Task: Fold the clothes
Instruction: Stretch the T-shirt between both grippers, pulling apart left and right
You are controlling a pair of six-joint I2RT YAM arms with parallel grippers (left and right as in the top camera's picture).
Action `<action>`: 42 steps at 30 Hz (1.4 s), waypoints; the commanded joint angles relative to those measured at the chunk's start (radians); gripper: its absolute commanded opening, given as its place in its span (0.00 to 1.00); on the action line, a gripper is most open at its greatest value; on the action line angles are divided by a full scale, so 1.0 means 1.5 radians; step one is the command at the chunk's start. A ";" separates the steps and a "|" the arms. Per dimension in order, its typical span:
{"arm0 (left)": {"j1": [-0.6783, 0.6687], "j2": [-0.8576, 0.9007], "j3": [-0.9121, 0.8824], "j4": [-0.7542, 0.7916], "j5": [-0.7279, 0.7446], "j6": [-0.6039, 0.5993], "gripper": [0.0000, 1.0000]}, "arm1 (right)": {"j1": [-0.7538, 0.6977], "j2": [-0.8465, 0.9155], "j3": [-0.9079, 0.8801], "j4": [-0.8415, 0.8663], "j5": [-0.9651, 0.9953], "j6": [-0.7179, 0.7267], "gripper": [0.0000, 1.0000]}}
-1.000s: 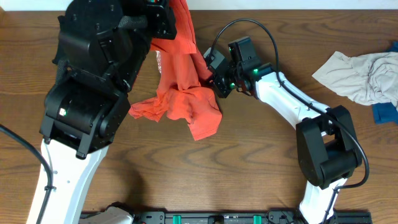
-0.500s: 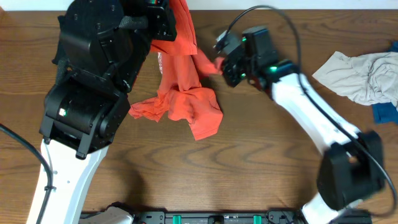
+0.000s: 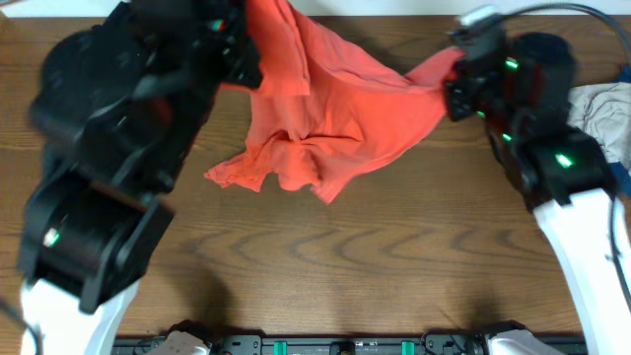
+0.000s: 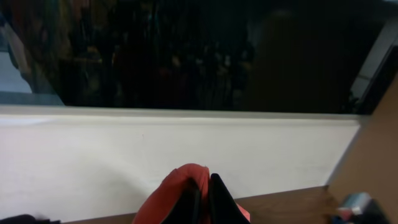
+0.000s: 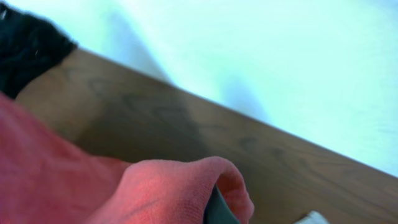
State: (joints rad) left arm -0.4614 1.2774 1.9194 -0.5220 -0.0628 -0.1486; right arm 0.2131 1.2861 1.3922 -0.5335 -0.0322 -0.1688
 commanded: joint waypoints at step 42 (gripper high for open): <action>-0.001 -0.199 0.079 -0.274 0.004 -0.040 0.06 | -0.028 -0.198 0.288 -0.339 0.179 0.146 0.01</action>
State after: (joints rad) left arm -0.4618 0.9798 2.0148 -0.9184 -0.0536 -0.1886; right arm 0.1776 0.9936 1.7874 -1.0218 0.2031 -0.0303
